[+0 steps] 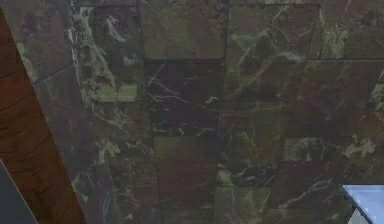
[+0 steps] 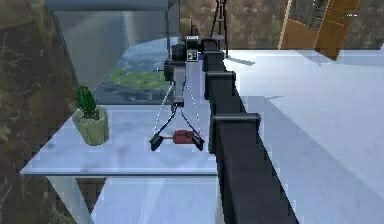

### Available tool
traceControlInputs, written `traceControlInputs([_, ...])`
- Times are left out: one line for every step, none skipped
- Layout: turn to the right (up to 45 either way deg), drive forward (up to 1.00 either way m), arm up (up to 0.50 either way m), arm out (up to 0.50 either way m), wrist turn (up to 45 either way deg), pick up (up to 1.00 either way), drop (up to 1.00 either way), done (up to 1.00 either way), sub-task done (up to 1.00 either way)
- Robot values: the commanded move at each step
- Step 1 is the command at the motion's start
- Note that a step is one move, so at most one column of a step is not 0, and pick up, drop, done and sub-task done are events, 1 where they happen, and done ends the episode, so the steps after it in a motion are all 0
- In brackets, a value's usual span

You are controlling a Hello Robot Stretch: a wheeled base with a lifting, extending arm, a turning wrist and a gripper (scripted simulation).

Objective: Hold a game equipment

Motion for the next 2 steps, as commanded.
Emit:
traceControlInputs([0.0,0.0,0.0,0.0,45.0,0.0,0.0,0.0,0.0])
traceControlInputs([0.0,0.0,0.0,0.0,45.0,0.0,0.0,0.0,0.0])
